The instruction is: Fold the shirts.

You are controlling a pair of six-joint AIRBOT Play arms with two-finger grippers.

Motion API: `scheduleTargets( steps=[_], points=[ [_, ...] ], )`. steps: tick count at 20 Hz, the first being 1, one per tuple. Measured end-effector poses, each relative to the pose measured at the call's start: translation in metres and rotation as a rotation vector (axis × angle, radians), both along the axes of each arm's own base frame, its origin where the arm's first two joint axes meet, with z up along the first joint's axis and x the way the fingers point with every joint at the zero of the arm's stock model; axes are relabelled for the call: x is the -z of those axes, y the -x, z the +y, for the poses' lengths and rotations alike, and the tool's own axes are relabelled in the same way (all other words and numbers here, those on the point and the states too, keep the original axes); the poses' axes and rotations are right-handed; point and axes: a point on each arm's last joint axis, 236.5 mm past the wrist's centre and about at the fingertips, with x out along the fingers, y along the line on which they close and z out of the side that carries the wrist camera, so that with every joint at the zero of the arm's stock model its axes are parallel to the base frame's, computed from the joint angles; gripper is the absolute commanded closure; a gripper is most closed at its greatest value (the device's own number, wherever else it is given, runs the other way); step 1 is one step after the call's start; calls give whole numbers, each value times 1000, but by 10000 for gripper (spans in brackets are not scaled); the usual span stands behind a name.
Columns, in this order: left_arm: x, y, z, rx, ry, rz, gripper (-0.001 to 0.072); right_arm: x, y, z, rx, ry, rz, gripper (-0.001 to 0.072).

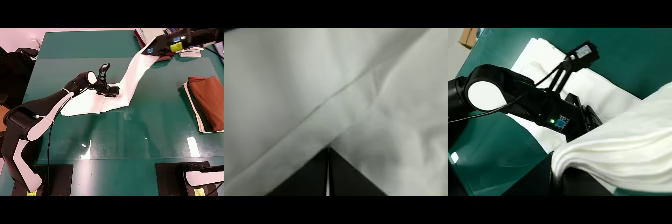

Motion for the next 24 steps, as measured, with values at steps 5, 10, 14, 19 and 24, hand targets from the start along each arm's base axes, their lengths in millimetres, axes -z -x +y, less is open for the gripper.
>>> scheduleTargets(
  steps=[5, 10, 14, 19, 24],
  points=[
    [-46, -30, 39, -16, -5, -24, 680, 15, 11, 72, -99, -25, -2, 695],
    [-182, -81, 168, -183, -62, -266, 680, 45, 22, 176, -182, -89, -32, 693],
    [-284, -73, 270, -347, -123, -448, 679, 69, 27, 264, -225, -171, -75, 307],
    [-332, -48, 316, -425, -162, -521, 679, 95, 25, 284, -203, -175, -72, 432],
    [-339, -38, 294, -377, -158, -534, 679, 134, -7, 186, -69, -36, -8, 401]
  ],
)
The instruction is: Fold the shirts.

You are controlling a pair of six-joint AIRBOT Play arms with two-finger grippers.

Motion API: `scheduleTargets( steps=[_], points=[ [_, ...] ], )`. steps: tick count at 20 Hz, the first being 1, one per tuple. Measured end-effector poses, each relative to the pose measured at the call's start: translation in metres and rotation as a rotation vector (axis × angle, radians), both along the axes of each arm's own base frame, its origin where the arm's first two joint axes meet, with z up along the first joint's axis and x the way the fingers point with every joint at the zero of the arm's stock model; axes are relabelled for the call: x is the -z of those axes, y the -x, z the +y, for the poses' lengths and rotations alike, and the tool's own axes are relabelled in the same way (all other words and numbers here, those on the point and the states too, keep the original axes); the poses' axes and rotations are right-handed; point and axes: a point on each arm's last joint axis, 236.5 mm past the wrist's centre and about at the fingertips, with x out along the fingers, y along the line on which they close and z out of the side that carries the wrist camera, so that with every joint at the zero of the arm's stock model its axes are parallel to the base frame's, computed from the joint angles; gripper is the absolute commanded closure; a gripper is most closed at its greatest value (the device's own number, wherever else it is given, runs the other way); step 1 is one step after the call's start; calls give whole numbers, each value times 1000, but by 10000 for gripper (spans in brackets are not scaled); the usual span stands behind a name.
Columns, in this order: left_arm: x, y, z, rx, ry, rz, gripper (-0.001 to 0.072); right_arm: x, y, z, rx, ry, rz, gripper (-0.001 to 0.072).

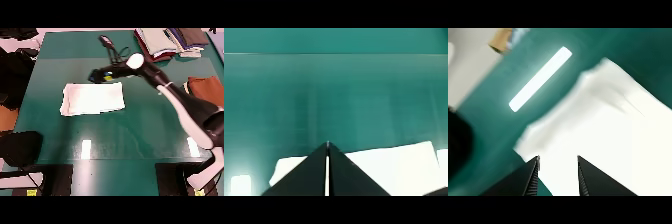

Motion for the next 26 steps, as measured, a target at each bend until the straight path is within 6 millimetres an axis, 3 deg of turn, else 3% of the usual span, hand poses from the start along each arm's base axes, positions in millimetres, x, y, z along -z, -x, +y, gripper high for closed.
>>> scheduleTargets(
  steps=[2, 5, 8, 10, 13, 14, 15, 18, 22, 24, 26],
  points=[
    [0, 2, -16, 38, -11, -3, 679, 27, -5, -53, 67, 57, 77, 121],
    [4, 3, -43, 96, -19, -3, 679, 78, 1, -125, 170, 118, 249, 94],
    [15, 1, -59, 133, -27, 13, 679, 118, 13, -160, 240, 122, 411, 95],
    [22, 1, -68, 154, -26, 28, 679, 137, 20, -163, 259, 99, 493, 96],
    [30, 0, -72, 162, -26, 44, 679, 149, 18, -145, 250, 61, 546, 110],
    [31, 0, -73, 164, -26, 45, 679, 151, 14, -134, 239, 49, 547, 166],
    [32, 0, -75, 168, -26, 47, 679, 153, 10, -122, 226, 41, 545, 233],
    [34, 0, -77, 173, -21, 53, 679, 163, 1, -90, 174, 43, 524, 694],
    [35, 4, -85, 195, -6, 66, 680, 149, -17, -62, 128, 22, 455, 695],
    [35, 8, -96, 217, -5, 67, 680, 128, -36, -71, 141, 9, 396, 695],
    [35, 14, -113, 256, -8, 66, 680, 103, -53, -100, 169, 27, 333, 695]
  ],
)
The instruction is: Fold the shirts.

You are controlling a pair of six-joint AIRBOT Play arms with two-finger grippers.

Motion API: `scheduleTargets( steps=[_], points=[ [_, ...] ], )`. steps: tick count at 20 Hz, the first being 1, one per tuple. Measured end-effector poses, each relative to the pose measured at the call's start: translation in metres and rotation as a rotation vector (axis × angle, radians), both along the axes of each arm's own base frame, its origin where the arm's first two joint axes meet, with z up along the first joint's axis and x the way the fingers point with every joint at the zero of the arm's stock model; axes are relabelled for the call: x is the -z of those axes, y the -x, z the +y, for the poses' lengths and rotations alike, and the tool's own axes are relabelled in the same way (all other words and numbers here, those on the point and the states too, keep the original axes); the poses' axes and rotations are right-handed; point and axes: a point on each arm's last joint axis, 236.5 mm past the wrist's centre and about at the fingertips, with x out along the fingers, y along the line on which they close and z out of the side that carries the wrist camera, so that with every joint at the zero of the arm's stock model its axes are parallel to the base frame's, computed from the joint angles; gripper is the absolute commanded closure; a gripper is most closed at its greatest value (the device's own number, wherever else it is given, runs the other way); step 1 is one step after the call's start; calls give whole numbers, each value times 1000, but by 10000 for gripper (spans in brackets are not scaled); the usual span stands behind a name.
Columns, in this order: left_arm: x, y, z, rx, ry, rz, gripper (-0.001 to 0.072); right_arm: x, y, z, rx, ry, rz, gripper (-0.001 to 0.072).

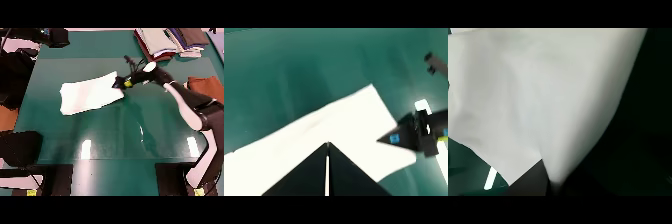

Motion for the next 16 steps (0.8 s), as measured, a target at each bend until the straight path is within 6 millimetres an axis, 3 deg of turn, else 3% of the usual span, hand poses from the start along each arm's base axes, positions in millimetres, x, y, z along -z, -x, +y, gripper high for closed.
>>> scheduleTargets(
  steps=[2, 7, 12, 14, 16],
  points=[
    [0, 7, -18, 47, -9, -5, 679, -25, -16, -47, 47, 54, -51, 695],
    [-1, 22, -55, 134, -18, -22, 679, -88, -34, -211, 252, 206, -129, 695],
    [-3, 27, -67, 157, -11, -26, 679, -128, -17, -371, 534, 277, -144, 694],
    [-3, 28, -69, 158, -5, -24, 679, -135, -7, -422, 639, 292, -144, 695],
    [-3, 28, -69, 151, 4, -18, 679, -141, 1, -462, 727, 305, -157, 695]
  ],
)
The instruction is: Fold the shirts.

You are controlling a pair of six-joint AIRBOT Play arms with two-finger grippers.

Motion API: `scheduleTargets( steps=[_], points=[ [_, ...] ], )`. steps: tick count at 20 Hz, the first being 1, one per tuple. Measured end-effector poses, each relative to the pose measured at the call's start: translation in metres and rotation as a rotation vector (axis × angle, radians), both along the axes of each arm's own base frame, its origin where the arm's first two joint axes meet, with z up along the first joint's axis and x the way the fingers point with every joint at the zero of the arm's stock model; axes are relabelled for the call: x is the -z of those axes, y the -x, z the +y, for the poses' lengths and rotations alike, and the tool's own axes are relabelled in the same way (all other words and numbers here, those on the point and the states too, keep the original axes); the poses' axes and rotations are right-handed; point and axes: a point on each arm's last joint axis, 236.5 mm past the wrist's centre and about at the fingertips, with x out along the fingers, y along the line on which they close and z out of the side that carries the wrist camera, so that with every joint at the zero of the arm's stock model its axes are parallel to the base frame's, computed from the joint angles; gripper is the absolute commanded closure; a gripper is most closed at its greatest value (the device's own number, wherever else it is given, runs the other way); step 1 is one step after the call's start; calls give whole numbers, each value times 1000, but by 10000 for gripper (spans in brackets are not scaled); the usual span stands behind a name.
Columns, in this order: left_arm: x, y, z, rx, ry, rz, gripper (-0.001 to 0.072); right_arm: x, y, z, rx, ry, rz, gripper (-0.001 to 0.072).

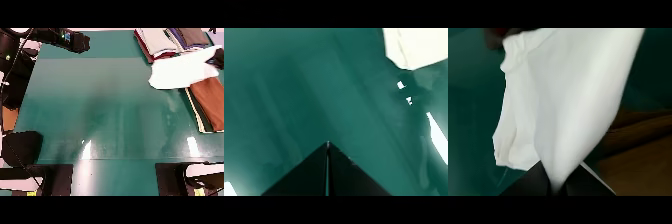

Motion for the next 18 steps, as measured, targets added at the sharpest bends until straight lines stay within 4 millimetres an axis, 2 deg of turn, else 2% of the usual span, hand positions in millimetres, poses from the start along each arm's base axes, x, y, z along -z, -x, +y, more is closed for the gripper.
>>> scheduleTargets(
  steps=[2, 6, 10, 12, 15, 18],
  points=[
    [0, 0, 0, -7, 8, 7, 679, -12, 4, -30, 68, 21, -39, 695],
    [0, 1, -1, -16, 19, 17, 679, -58, 1, -61, 130, 90, -149, 695],
    [0, 1, -2, -18, 26, 23, 679, -114, 0, -71, 145, 167, -263, 695],
    [0, 3, -3, -14, 29, 29, 679, -133, 5, -69, 143, 193, -291, 695],
    [2, 4, -3, -11, 26, 37, 679, -141, 20, -64, 148, 222, -284, 695],
    [5, 7, -3, -6, 20, 52, 679, -130, 46, -64, 183, 259, -216, 695]
  ],
)
